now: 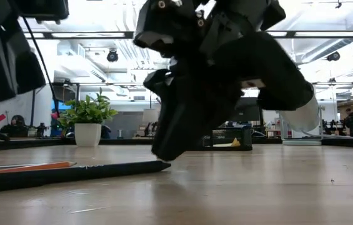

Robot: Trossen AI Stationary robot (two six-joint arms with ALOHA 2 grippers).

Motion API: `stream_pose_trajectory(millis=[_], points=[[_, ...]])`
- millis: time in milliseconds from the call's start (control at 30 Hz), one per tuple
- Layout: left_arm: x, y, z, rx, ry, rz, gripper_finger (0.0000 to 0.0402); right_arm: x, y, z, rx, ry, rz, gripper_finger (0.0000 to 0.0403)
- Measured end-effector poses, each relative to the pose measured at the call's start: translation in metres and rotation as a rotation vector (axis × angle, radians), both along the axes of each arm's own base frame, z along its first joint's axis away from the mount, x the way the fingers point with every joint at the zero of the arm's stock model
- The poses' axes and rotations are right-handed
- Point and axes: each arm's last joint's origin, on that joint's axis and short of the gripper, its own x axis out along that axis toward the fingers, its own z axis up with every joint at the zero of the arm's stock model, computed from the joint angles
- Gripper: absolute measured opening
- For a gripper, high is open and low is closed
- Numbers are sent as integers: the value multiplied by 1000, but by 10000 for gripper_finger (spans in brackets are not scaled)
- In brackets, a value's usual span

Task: Pick and place office supplies into organizer
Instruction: Put the black pen into the black desk organizer

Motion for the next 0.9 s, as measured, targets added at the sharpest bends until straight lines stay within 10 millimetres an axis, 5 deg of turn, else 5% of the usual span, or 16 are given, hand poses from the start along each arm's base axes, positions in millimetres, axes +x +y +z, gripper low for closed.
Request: stream_pose_trajectory(millis=[467,900], points=[[-17,-20,3,-60,7,44,0,3,-1,-9,69,35,-33,20],[-22,-13,-5,62,63,69,12,7,0,-21,93,37,-60,15]])
